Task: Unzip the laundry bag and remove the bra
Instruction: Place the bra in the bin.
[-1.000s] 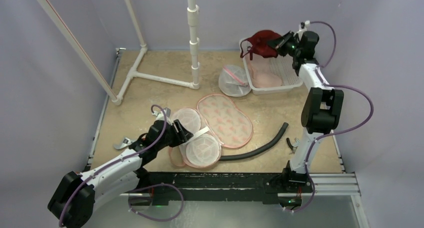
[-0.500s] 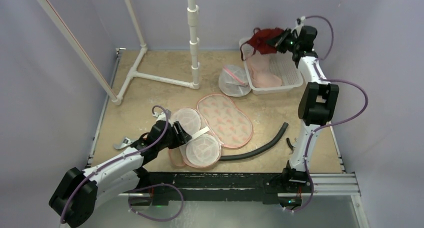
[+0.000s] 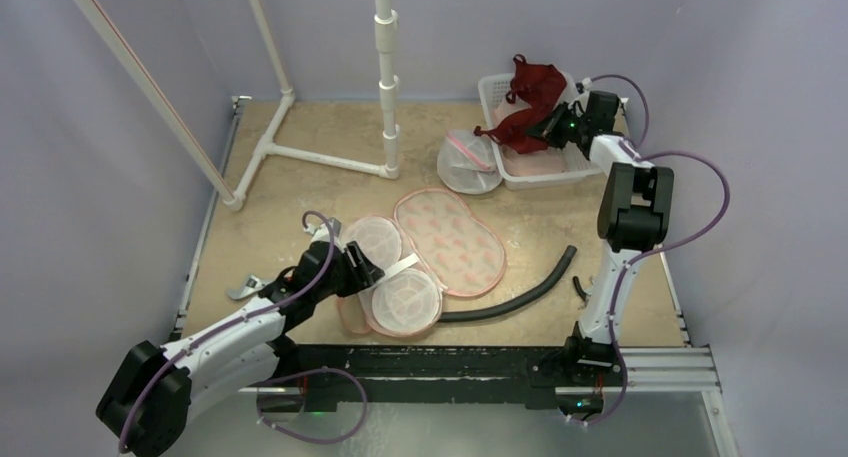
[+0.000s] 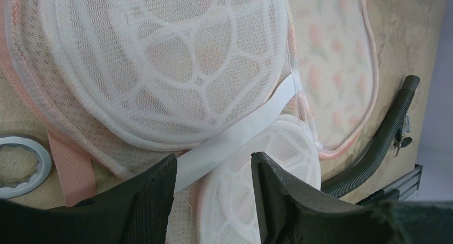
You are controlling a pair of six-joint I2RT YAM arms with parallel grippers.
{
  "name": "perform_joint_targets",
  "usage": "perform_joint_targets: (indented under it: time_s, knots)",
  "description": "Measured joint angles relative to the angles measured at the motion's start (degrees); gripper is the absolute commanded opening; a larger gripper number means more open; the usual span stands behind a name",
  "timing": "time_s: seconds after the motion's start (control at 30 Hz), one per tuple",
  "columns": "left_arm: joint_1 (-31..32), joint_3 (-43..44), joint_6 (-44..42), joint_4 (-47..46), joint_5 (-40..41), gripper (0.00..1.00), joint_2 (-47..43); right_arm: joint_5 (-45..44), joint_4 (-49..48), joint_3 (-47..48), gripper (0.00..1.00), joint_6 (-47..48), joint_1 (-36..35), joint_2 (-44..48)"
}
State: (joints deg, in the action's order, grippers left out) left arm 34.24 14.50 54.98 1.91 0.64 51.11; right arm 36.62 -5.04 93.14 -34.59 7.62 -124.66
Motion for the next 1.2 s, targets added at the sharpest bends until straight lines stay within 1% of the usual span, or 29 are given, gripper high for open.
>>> perform_joint_targets:
  time_s: [0.4, 0.43, 0.5, 0.57, 0.6, 0.73, 0.77, 0.8, 0.87, 0.9, 0.93, 1.07, 1.2]
  knots:
    - [0.0, -0.9, 0.5, -2.3, -1.1, 0.52, -0.5, -5.9, 10.6, -1.3, 0.00, 9.2, 0.5, 3.2]
    - [0.0, -1.1, 0.6, -2.5, -1.4, 0.52, -0.4, -6.2, 11.5, -1.4, 0.02, 9.9, 0.6, 3.7]
    - [0.0, -1.3, 0.6, -2.9, -1.8, 0.52, -0.1, -7.0, 13.0, -1.5, 0.17, 10.8, 0.8, 4.3]
    - [0.0, -1.3, 0.7, -3.3, -2.1, 0.52, 0.3, -7.8, 14.4, -1.5, 0.37, 11.7, 1.0, 4.7]
    - [0.0, -1.4, 0.8, -3.5, -2.2, 0.52, 0.5, -8.2, 15.1, -1.7, 0.45, 12.0, 1.0, 5.0]
    - [0.0, -2.1, 1.0, -4.5, -2.6, 0.52, 0.5, -10.0, 17.0, -2.5, 0.71, 13.1, 1.1, 6.0]
    - [0.0, -2.2, 1.0, -4.4, -2.7, 0.52, 0.5, -10.4, 17.6, -2.5, 0.75, 13.3, 1.1, 6.2]
    - [0.0, -2.3, 1.0, -4.4, -2.8, 0.52, 0.4, -10.7, 17.9, -2.5, 0.83, 13.5, 1.1, 6.5]
    - [0.0, -2.3, 1.0, -4.4, -2.9, 0.52, 0.2, -12.3, 18.9, -2.5, 0.87, 13.9, 1.1, 7.4]
    - [0.0, -2.3, 1.0, -4.4, -3.0, 0.52, 0.1, -13.3, 19.1, -2.5, 0.95, 14.1, 1.1, 7.9]
    - [0.0, -2.3, 1.0, -4.4, -3.0, 0.52, 0.0, -14.6, 19.5, -2.5, 0.98, 14.2, 1.0, 8.8]
    - [0.0, -2.3, 1.0, -4.4, -3.0, 0.52, -0.2, -19.3, 20.3, -2.1, 0.98, 14.3, 1.0, 12.6]
    - [0.0, -2.2, 0.8, -4.0, -2.9, 0.53, -0.2, -26.0, 21.4, -0.1, 0.98, 14.1, -0.3, 17.8]
